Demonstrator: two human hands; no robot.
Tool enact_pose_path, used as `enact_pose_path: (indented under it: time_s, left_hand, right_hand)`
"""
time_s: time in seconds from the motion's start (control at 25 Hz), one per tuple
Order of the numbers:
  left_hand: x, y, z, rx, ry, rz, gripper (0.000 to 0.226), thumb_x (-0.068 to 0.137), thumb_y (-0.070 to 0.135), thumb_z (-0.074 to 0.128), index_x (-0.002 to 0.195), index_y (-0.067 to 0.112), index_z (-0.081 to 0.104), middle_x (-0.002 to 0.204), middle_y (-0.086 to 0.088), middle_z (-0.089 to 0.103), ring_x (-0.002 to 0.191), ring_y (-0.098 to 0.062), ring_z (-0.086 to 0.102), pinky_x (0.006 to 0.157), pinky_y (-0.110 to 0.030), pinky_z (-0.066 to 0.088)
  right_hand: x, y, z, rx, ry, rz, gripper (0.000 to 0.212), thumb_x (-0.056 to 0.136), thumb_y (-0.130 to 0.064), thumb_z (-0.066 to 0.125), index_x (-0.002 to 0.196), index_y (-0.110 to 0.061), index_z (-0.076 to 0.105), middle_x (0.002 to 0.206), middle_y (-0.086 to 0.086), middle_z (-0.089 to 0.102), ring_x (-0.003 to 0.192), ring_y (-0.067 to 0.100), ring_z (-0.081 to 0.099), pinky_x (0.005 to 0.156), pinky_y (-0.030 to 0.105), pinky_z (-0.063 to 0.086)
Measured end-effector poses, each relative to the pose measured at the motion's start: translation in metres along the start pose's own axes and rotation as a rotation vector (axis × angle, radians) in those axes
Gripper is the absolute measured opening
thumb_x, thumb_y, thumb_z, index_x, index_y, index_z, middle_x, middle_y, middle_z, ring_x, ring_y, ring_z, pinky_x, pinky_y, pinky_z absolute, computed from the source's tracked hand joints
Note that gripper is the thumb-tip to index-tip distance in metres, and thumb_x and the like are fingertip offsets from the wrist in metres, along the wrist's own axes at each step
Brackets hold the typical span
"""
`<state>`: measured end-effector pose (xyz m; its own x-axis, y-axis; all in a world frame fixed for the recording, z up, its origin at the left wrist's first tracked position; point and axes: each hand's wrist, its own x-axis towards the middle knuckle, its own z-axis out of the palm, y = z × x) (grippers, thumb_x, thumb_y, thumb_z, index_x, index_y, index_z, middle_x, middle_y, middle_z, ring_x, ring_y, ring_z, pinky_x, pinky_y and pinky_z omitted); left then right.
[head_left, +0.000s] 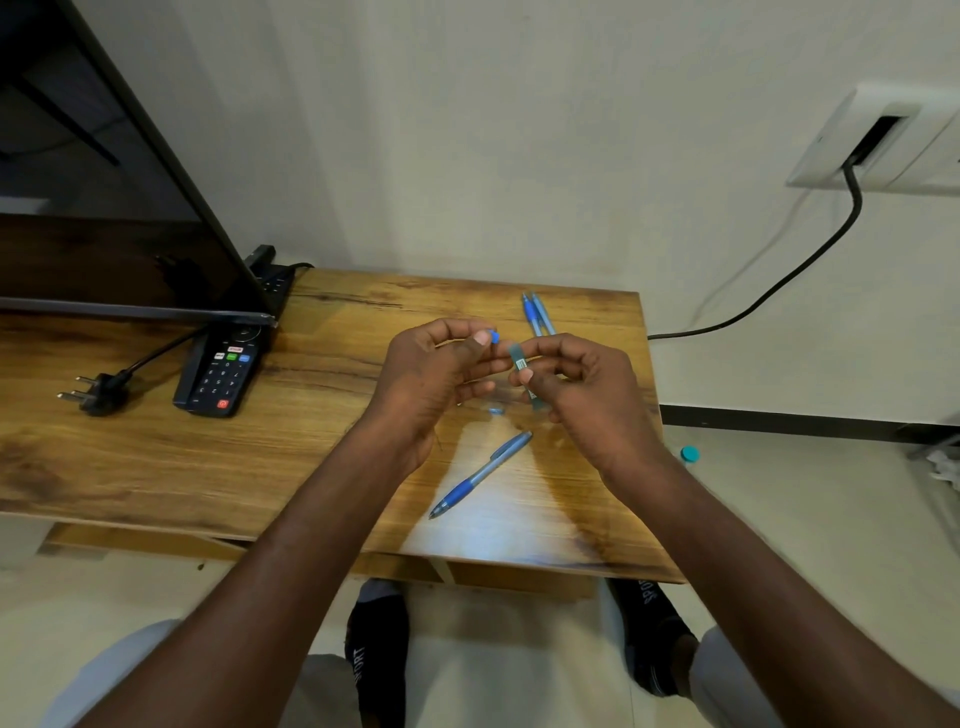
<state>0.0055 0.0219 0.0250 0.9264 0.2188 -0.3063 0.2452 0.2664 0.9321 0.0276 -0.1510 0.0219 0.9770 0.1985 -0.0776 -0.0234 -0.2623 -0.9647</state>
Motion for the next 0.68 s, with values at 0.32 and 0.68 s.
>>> enact_pose_path:
  time_s: [0.32, 0.68]
  left_hand:
    - [-0.0020, -0.0017, 0.0009, 0.040, -0.016, -0.014, 0.017, 0.099, 0.011, 0.071, 0.114, 0.002, 0.074, 0.101, -0.015, 0.081, 0.099, -0.025, 0.080, 0.087, -0.035, 0.064]
    - [-0.0018, -0.0032, 0.0026, 0.199, 0.015, 0.033, 0.011, 0.099, 0.011, 0.071, 0.106, 0.005, 0.076, 0.092, -0.011, 0.082, 0.090, -0.023, 0.081, 0.080, -0.034, 0.066]
  right_hand:
    - [0.0014, 0.0032, -0.0012, -0.029, 0.022, -0.001, 0.021, 0.090, -0.010, 0.079, 0.106, -0.024, 0.082, 0.090, -0.005, 0.081, 0.091, 0.007, 0.077, 0.088, 0.039, 0.062]
    - [0.0021, 0.0050, -0.0002, -0.128, 0.022, -0.035, 0.019, 0.089, -0.016, 0.082, 0.105, -0.026, 0.083, 0.086, -0.009, 0.080, 0.091, 0.000, 0.074, 0.093, 0.037, 0.061]
